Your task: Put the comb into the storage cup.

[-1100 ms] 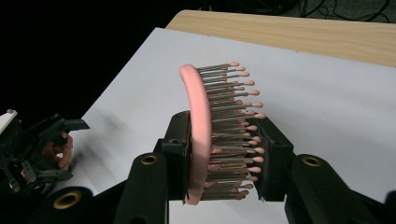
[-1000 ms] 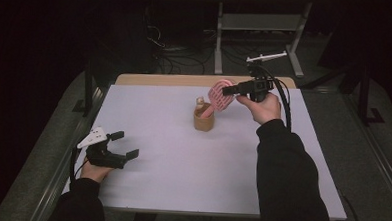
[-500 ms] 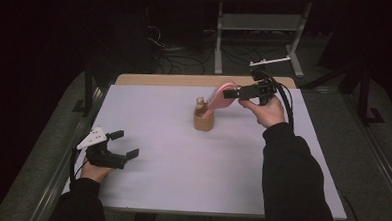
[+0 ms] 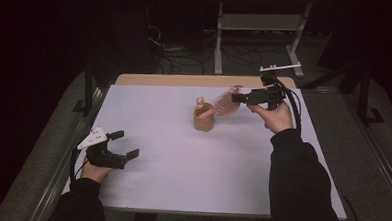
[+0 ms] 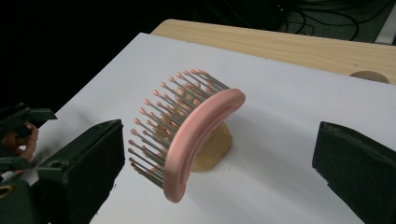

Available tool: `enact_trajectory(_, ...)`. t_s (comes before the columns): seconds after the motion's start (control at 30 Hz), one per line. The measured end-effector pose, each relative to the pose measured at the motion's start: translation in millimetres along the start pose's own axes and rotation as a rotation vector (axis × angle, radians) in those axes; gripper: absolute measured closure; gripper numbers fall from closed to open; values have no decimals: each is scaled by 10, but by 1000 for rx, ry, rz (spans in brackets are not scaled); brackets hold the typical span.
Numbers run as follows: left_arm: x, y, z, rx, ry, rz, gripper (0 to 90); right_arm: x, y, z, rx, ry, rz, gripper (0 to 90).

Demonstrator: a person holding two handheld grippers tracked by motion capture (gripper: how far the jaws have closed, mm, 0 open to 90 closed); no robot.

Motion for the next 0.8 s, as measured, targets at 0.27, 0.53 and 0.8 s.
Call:
enact_trajectory(0.27,-4,-6,2,1,1,4,0,102,-73,-85,0,1,-7,7)
enact_trajectory(0.53,-10,-14,-2,0,-1,10,0,189,-141,-142,4,10,-12,0)
enact_trajectory(0.8,-15,-19,3,3,5,14,0,323,-228,-210,30,-4,-24,0)
Point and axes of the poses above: each handheld gripper's, and its own axes: x roughly backward along the jaws, y roughly out of its top, z roughly to its left, the point moved 8 cm from there along -x, roughly forward along the jaws, and after that the axes turned 13 degrees about y, right-handed, at the moved point
